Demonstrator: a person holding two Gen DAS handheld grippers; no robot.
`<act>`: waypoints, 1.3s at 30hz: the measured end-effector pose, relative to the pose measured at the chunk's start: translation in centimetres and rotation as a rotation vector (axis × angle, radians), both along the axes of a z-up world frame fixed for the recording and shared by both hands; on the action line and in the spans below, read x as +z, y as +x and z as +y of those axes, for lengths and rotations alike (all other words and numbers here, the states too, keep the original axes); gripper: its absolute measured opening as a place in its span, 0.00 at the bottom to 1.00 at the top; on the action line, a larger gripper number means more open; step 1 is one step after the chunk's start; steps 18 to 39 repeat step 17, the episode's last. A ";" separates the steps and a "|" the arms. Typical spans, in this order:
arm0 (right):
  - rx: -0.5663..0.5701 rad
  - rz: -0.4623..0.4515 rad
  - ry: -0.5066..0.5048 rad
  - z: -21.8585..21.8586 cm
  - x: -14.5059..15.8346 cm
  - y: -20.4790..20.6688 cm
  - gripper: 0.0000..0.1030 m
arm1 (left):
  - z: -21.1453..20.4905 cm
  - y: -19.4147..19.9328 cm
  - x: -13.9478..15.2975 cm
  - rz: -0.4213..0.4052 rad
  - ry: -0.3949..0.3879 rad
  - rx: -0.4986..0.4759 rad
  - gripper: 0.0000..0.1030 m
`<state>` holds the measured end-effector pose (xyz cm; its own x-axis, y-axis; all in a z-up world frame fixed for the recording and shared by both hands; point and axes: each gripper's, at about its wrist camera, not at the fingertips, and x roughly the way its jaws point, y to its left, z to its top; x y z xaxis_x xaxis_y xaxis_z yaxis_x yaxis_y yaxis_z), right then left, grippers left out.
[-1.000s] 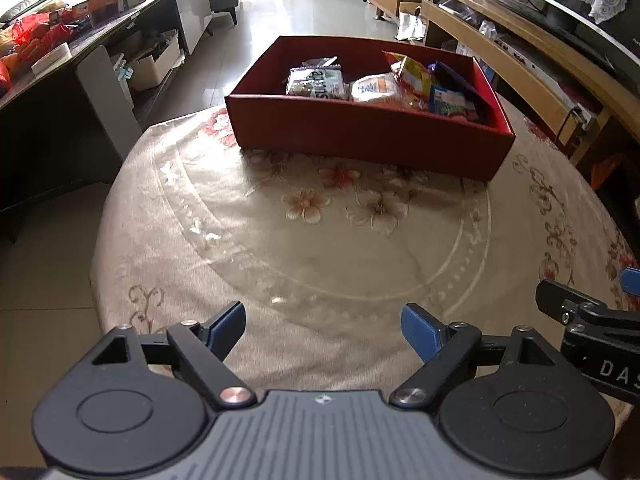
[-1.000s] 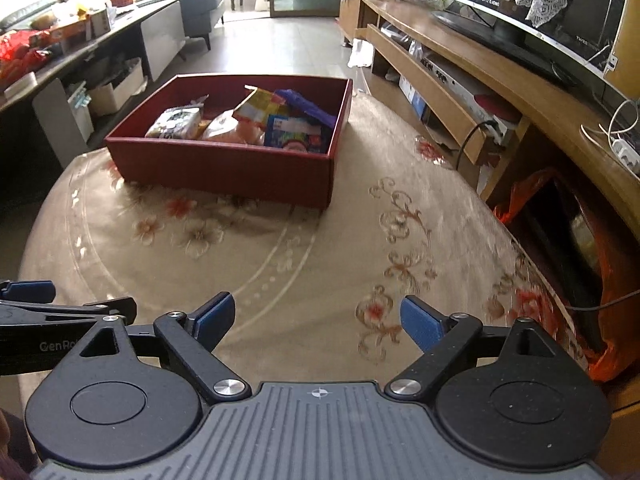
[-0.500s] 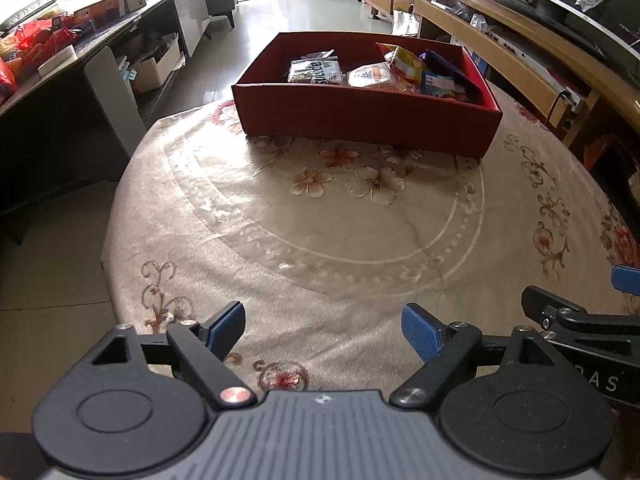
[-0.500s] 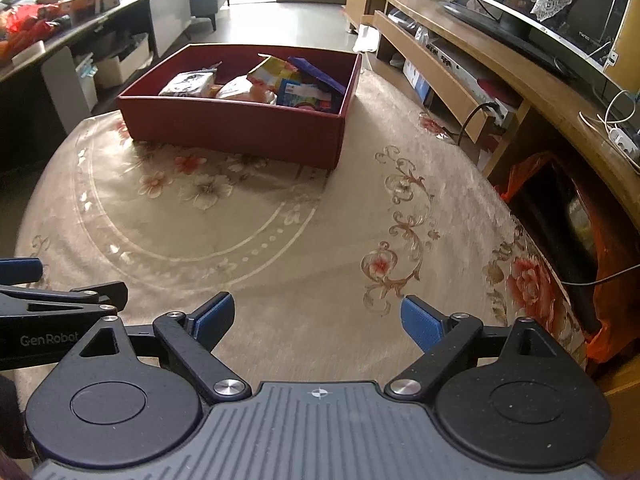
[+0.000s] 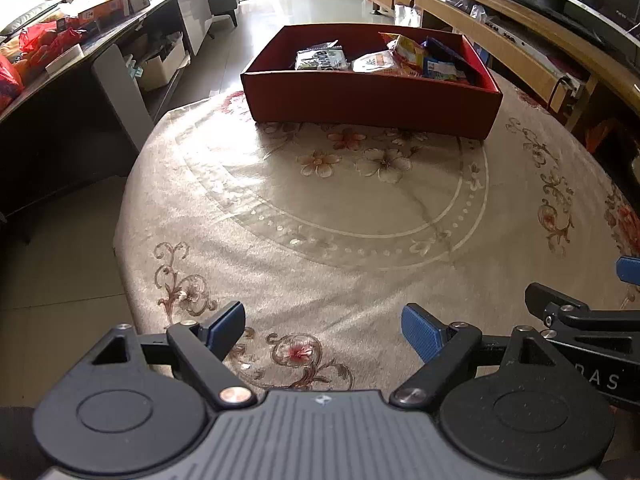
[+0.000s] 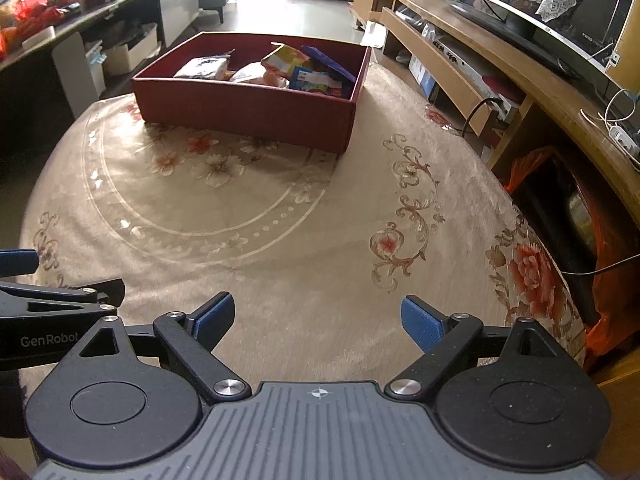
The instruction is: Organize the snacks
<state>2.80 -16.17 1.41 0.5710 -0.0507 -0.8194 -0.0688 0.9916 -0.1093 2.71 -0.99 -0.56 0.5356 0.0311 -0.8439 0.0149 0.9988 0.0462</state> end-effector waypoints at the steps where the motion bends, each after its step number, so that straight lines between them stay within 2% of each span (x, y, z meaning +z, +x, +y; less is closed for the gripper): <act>1: 0.001 0.001 -0.001 0.0 0.0 0.0 0.91 | 0.0 0.0 0.0 0.000 0.000 0.000 0.84; 39: 0.004 -0.001 0.007 0.1 0.1 -0.4 0.91 | 0.0 -0.5 0.3 -0.009 0.000 -0.005 0.84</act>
